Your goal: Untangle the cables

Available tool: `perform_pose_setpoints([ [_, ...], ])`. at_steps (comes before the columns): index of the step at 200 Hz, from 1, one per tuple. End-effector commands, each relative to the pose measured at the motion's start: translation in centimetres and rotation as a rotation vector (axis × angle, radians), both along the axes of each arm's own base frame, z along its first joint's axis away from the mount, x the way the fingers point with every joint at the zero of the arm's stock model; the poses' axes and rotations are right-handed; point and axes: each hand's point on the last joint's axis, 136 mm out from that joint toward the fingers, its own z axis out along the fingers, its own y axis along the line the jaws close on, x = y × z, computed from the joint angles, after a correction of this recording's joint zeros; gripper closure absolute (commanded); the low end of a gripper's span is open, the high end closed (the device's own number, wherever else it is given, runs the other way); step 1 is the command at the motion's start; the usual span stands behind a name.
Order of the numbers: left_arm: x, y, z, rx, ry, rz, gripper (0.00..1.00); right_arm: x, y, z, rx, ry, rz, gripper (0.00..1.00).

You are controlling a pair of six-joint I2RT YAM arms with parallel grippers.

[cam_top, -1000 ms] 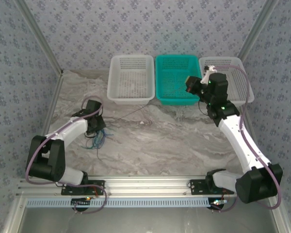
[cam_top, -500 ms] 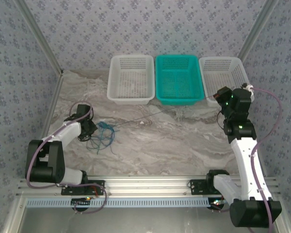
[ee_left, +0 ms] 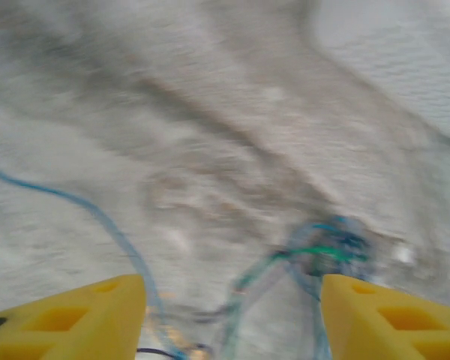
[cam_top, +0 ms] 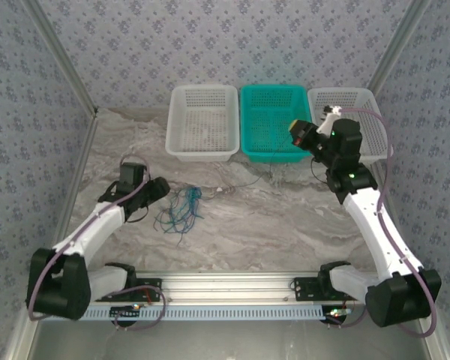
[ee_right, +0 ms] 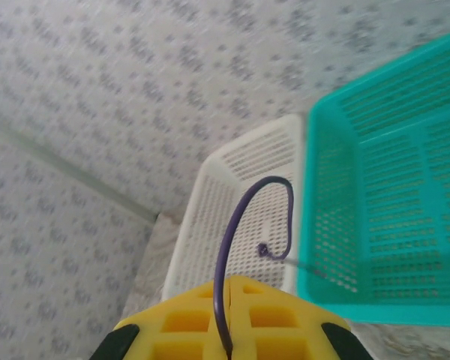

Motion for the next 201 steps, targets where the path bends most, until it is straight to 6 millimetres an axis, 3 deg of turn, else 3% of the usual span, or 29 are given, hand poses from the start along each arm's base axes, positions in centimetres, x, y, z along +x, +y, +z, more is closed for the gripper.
perform_pose_setpoints([
  [1, -0.2, -4.6, 4.1, -0.021, -0.152, -0.215, 0.31, 0.0, 1.5, 3.0, -0.027, -0.111, 0.077, 1.00],
  [25, -1.5, -7.3, 3.8, 0.025, -0.130, -0.336, 0.30, 0.6, 2.0, 2.6, -0.014, -0.094, 0.089, 1.00],
  [46, -1.7, -7.0, 1.3, 0.097, -0.024, -0.303, 0.30, 0.9, 2.6, 2.4, -0.015, -0.085, 0.102, 1.00],
  [66, -0.9, -6.2, -0.5, 0.141, 0.053, -0.227, 0.31, 0.8, 3.3, 2.3, -0.015, -0.081, 0.121, 1.00],
  [95, 1.3, -9.0, -1.1, 0.041, 0.062, -0.239, 0.31, 0.7, 4.1, 2.2, -0.032, -0.072, 0.138, 1.00],
  [123, 2.8, -9.2, -3.5, 0.095, 0.161, -0.203, 0.29, 0.6, 4.2, 2.2, -0.045, -0.064, 0.142, 1.00],
  [179, 1.4, -7.7, -8.9, 0.198, 0.352, -0.161, 0.56, 0.2, 3.1, 1.3, -0.080, -0.039, 0.090, 1.00],
  [201, 0.7, -7.0, -9.7, 0.219, 0.368, -0.152, 0.77, 0.2, 2.4, 1.3, -0.085, -0.043, 0.061, 1.00],
])
